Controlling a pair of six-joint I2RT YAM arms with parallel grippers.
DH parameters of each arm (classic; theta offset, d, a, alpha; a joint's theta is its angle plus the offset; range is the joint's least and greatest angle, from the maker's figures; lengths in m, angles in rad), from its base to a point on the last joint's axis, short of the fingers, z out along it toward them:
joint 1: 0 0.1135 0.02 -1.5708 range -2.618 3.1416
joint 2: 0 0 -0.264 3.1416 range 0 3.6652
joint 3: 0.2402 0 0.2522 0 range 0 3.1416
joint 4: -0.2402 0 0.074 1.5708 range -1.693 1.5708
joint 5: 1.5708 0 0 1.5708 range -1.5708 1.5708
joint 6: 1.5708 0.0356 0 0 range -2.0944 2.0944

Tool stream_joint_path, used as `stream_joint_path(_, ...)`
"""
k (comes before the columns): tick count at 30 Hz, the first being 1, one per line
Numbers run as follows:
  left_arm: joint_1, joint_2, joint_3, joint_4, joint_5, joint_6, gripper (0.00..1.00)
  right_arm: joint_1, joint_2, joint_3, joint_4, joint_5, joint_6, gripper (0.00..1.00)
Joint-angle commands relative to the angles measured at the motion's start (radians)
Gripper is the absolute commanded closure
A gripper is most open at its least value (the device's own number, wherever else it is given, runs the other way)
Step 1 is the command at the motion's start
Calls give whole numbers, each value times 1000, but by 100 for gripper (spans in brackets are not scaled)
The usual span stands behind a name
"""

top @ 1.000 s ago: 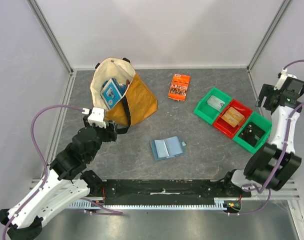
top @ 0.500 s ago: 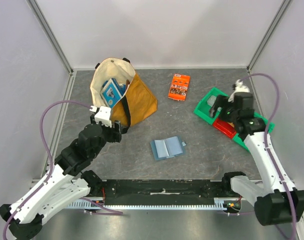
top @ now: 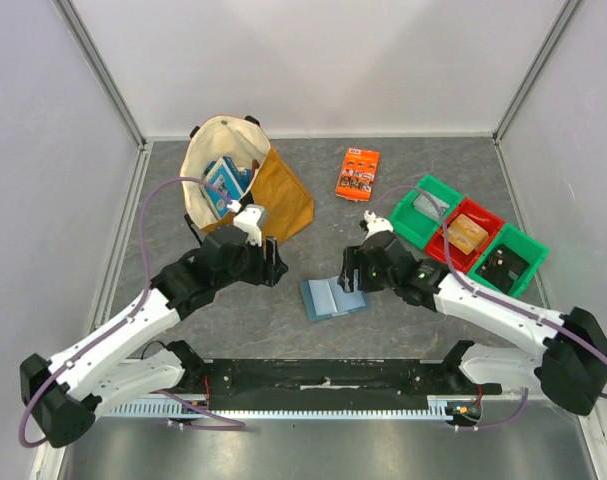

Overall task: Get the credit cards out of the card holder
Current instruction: Remove the credit card from the card holder.

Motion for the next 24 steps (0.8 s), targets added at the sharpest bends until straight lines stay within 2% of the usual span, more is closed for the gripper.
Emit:
stream_joint_path(1,-53,86,42,107,102,-143,39,47,59,-62,133,109,92,25)
stream_joint_path(4,-113,186,67,133,84,-172,48,48,74,-107,191,120,106,33)
stream_joint_path(8,-164,307,91,162,71,-218,60,48,85,-139,213,128,106,39)
stream_joint_path(16,-177,504,81,235,71,-263,83,48,88,-217,287,63,133,48)
stream_joint_path(19,-179,556,70,245,71,-272,89,48,85,-231,288,72,133,48)
stream_joint_path(24,-179,619,33,262,36,-296,92,48,74,-241,290,77,126,49)
